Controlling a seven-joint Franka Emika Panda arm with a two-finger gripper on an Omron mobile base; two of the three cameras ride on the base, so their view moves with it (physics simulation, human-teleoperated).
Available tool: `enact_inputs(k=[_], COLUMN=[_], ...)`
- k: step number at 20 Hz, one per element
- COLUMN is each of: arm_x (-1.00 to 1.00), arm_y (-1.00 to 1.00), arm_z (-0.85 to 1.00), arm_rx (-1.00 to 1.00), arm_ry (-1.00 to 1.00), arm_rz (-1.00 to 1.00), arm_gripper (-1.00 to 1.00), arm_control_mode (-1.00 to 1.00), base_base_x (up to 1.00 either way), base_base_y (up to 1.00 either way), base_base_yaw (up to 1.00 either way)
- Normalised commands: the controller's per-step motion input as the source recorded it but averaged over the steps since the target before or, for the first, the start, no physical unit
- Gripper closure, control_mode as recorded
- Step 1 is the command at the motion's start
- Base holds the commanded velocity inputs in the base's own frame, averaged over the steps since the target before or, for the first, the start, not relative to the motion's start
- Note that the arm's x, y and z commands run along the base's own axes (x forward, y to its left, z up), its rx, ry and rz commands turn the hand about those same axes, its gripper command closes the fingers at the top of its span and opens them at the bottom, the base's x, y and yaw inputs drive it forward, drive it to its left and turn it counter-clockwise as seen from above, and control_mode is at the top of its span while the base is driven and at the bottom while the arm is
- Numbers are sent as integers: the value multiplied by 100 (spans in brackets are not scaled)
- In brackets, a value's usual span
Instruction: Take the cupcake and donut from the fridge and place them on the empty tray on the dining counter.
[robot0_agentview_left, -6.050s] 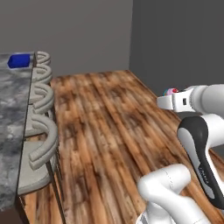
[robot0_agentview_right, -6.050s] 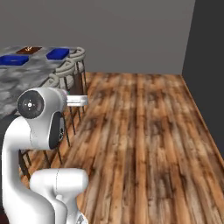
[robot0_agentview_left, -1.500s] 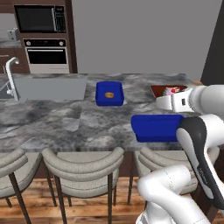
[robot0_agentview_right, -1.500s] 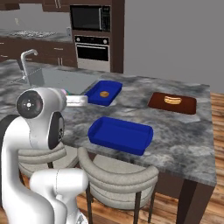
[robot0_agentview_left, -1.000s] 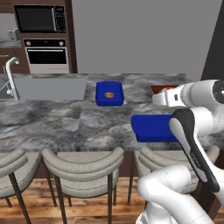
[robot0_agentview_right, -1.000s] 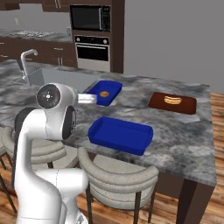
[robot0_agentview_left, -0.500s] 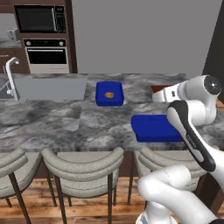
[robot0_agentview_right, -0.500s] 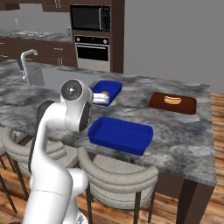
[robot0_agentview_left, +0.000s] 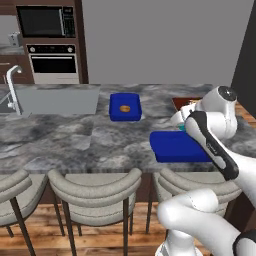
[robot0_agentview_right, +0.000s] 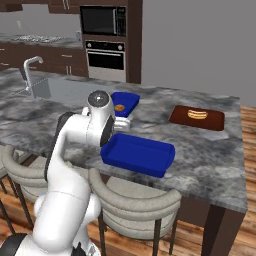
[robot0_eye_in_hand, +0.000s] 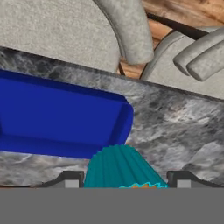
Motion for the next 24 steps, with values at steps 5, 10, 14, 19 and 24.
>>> enact_inputs(k=[5,10,14,19,24], arm_x=[25,32,29,30,30], arm_y=[-32,-17,0,7,9], arm_z=[-47,-25,-18,-40,-41], arm_rx=[21,14,0,0,0], arm_ry=[29,10,-2,0,3], arm_rz=[0,0,0,0,0], arm_gripper=[100,100,100,100,100], arm_control_mode=[-100,-100,-100,-100,-100], base_base_x=[0,0,0,0,0], base_base_y=[0,0,0,0,0], base_base_yaw=[0,0,0,0,0])
